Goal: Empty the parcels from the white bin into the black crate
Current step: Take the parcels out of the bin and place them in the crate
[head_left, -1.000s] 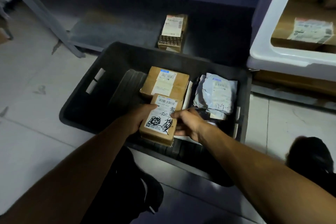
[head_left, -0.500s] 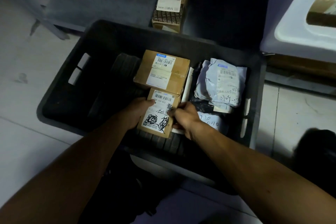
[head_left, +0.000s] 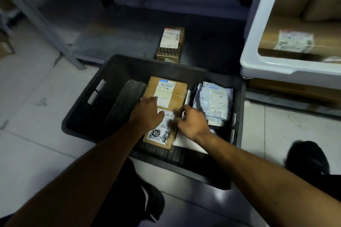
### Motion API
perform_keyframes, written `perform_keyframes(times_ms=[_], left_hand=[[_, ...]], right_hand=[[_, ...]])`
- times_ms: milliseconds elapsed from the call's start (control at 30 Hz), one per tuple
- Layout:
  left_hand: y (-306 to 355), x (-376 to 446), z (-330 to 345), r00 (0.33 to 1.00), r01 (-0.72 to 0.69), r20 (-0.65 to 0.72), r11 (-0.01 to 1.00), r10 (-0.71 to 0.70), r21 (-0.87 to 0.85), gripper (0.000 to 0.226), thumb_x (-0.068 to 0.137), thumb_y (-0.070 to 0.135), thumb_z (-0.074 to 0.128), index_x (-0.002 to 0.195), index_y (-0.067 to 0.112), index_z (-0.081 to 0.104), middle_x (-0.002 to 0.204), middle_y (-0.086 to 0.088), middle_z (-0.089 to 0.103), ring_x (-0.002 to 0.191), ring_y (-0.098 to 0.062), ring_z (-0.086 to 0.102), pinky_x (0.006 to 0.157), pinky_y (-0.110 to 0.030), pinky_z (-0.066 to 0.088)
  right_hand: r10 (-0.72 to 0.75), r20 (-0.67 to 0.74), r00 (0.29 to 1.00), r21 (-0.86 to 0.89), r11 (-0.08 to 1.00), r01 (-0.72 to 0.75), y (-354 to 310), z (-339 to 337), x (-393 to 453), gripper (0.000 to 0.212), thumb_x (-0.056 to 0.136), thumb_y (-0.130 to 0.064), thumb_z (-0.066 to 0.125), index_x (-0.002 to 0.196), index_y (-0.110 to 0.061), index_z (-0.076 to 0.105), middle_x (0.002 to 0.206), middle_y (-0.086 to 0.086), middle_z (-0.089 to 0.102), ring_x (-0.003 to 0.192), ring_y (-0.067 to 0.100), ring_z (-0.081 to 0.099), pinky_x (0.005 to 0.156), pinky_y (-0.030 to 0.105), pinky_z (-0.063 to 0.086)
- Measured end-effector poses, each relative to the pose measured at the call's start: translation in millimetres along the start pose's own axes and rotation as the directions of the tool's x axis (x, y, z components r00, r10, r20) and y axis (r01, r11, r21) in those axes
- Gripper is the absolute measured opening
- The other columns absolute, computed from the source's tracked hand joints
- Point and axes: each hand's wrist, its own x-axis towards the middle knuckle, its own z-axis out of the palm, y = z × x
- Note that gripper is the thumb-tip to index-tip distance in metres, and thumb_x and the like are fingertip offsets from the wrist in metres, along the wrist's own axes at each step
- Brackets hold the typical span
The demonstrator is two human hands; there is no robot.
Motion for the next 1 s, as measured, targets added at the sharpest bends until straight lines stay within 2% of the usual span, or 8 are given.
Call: perform_keyframes(times_ms=[33,100,200,300,433,667,833,1000], left_hand=[[4.4,-6.7,-6.6,0.998,-0.062,-0.028,0.994,0.065,0.095,0.065,0.093,0.042,0.061,0.148,0.015,0.04,0.154,-0.009,0.043,0.146,-0.034,0.032,0.115,-0.051,0.035],[15.2,-19.1,-20.2,0.992,-0.115,-0.024,0.968,0.124,0.224,0.081,0.092,0.05,0.058,0.158,0.02,0.021,0.167,-0.007,0.015,0.154,-0.034,0.006,0.12,-0.056,0.017],[34.8,-35.5,-39.5,0.988,-0.133,-0.039,0.951,0.15,0.28,0.089,0.091,0.055,0.057,0.16,0.023,0.011,0.169,-0.007,0.0,0.155,-0.034,-0.003,0.122,-0.057,0.012],[60.5,-50.3,-57.8,0.98,-0.164,-0.058,0.941,0.189,0.297,0.095,0.091,0.053,0.059,0.161,0.024,0.003,0.169,-0.006,-0.005,0.156,-0.029,-0.005,0.123,-0.053,0.01],[98.3,-67.2,-76.4,0.962,-0.216,-0.102,0.933,0.254,0.287,0.094,0.093,0.047,0.058,0.161,0.021,-0.001,0.169,-0.004,-0.004,0.156,-0.023,-0.003,0.125,-0.046,0.009],[175.7,-85.8,-89.5,0.905,-0.349,-0.14,0.89,0.401,0.292,0.08,0.097,0.044,0.052,0.161,0.019,0.009,0.169,-0.005,0.002,0.156,-0.021,0.003,0.126,-0.04,0.01],[239.2,-89.5,-80.5,0.841,-0.461,-0.161,0.841,0.516,0.284,0.072,0.099,0.036,0.051,0.159,0.016,0.017,0.169,-0.006,0.011,0.156,-0.022,0.009,0.124,-0.037,0.01],[290.6,-74.2,-73.6,0.783,-0.531,-0.2,0.801,0.588,0.276,0.071,0.098,0.035,0.052,0.158,0.015,0.02,0.166,-0.008,0.019,0.154,-0.023,0.015,0.124,-0.037,0.015]], right_hand=[[-0.085,-0.027,0.996,-0.116,0.99,0.081,-2.7,-9.1,-6.3,0.033,0.093,-0.03,0.063,0.123,-0.016,0.06,0.115,0.008,0.062,0.11,0.028,0.056,0.088,0.032,0.046],[-0.19,-0.037,0.981,-0.326,0.93,0.168,-6.5,-28.4,-19.3,0.052,0.093,-0.037,0.059,0.14,-0.018,0.05,0.137,0.013,0.052,0.131,0.032,0.042,0.108,0.037,0.039],[-0.276,-0.052,0.96,-0.524,0.826,0.209,-9.1,-58.2,-38.0,0.071,0.091,-0.048,0.055,0.153,-0.024,0.033,0.157,0.015,0.032,0.146,0.036,0.024,0.121,0.044,0.023],[-0.311,-0.076,0.947,-0.57,0.793,0.215,-8.9,-89.3,-59.7,0.076,0.093,-0.049,0.053,0.159,-0.026,0.023,0.166,0.015,0.017,0.154,0.036,0.01,0.125,0.048,0.014],[-0.346,-0.2,0.916,-0.556,0.81,0.185,-3.7,-126.5,-87.6,0.072,0.095,-0.045,0.053,0.159,-0.026,0.026,0.167,0.013,0.017,0.156,0.033,0.007,0.127,0.044,0.012],[-0.359,-0.357,0.862,-0.571,0.814,0.102,24.3,-189.3,-120.4,0.067,0.092,-0.046,0.054,0.152,-0.023,0.036,0.157,0.013,0.035,0.148,0.034,0.024,0.122,0.043,0.025],[-0.287,-0.414,0.864,-0.531,0.847,0.027,57.3,-228.5,-132.5,0.068,0.096,-0.047,0.053,0.155,-0.023,0.03,0.165,0.014,0.024,0.154,0.033,0.013,0.126,0.043,0.015],[-0.259,-0.494,0.83,-0.517,0.855,-0.041,87.3,-265.4,-132.2,0.064,0.095,-0.046,0.057,0.151,-0.024,0.035,0.156,0.009,0.034,0.146,0.027,0.025,0.12,0.041,0.027]])
